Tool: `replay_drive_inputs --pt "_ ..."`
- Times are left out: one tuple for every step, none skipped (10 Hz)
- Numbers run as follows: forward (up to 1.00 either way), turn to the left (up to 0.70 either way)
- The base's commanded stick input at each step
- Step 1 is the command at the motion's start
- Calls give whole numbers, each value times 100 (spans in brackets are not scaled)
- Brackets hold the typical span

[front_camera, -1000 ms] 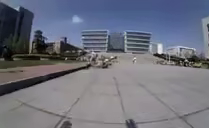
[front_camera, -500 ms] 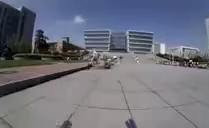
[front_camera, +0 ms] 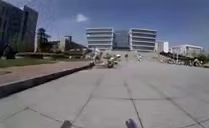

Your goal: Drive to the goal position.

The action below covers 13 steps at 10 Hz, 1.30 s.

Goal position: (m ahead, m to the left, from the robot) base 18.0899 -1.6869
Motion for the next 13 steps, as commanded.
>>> replay_drive_inputs --pt "0 -100" --pt "0 -100" --pt "0 -100" --pt "0 -100" --pt "0 -100" --pt "0 -100" --pt "0 -100" --pt "0 -100" --pt "0 -100" --pt "0 -100" --pt "0 -100" --pt "0 -100" --pt "0 -27"
